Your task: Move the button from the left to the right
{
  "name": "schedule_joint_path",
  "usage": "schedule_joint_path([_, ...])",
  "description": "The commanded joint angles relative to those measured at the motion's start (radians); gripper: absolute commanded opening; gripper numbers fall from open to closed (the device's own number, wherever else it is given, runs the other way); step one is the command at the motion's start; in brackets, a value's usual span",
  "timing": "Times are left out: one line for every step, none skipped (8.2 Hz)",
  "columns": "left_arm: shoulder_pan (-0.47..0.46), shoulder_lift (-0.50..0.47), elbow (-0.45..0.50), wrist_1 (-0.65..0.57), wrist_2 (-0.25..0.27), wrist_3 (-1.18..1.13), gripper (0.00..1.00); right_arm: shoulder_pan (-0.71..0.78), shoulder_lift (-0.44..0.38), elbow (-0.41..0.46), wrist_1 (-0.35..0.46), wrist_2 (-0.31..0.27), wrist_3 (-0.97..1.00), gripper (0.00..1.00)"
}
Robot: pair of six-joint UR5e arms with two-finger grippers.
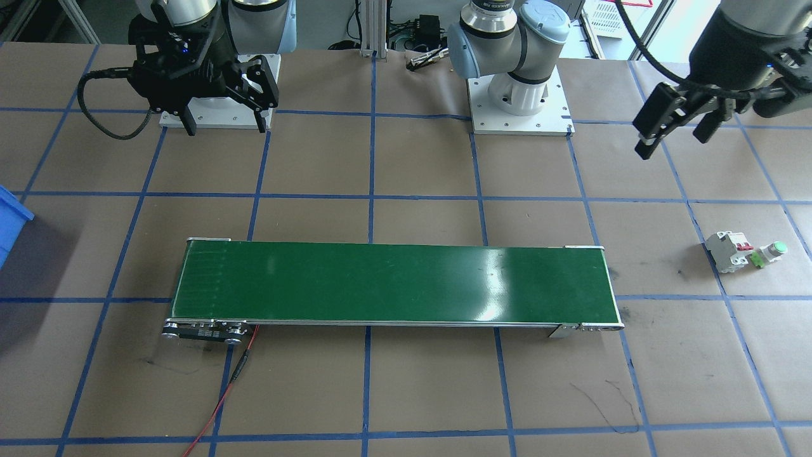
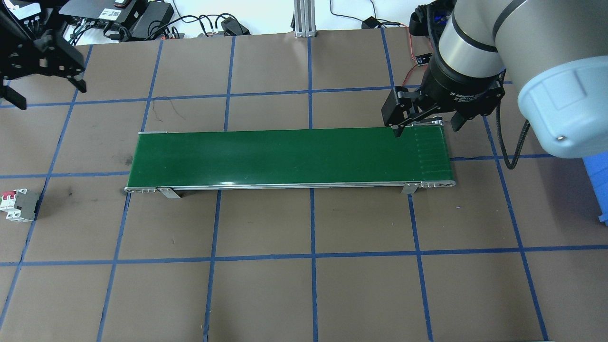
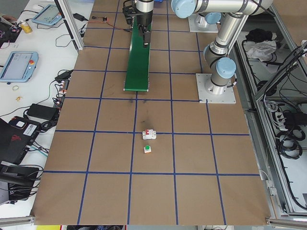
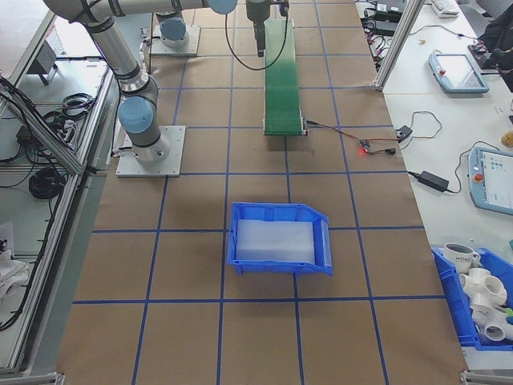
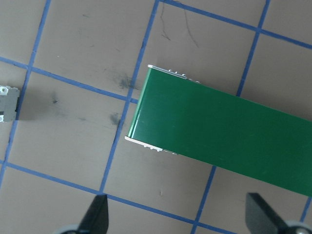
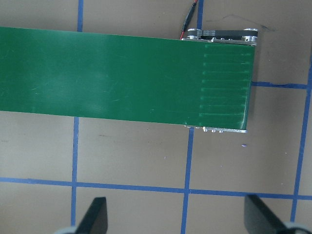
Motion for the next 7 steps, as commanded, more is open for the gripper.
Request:
schedule_joint_path([0.304, 0.006, 0.002, -0.017, 0.001, 0.385, 1.0, 0.0, 0.0, 0.0, 0.0, -0.001, 0.0, 1.0])
schedule_joint_path([0.44, -0.016, 0.003, -0.014, -0.004, 0.492, 1.0, 0.0, 0.0, 0.0, 0.0, -0.001, 0.0, 1.0])
schedule_joint_path([0.557, -0.023, 0.001, -0.016, -0.006, 0.553, 1.0, 0.0, 0.0, 0.0, 0.0, -0.001, 0.0, 1.0])
schedule_joint_path([0.634, -0.039, 0.0, -0.02, -0.007, 0.569, 1.0, 0.0, 0.0, 0.0, 0.0, -0.001, 0.0, 1.0])
schedule_joint_path([0.679, -0.09, 0.003, -0.011, -0.006, 0.593, 1.0, 0.0, 0.0, 0.0, 0.0, -0.001, -0.002, 1.0])
schedule_joint_path([0.737, -0.173, 0.009, 0.001, -0.012, 0.692, 1.0, 0.0, 0.0, 0.0, 0.0, -0.001, 0.0, 1.0])
schedule_joint_path([0.77, -0.244, 0.044, 0.063, -0.016, 0.751, 1.0, -0.002, 0.0, 0.0, 0.0, -0.003, 0.0, 1.0])
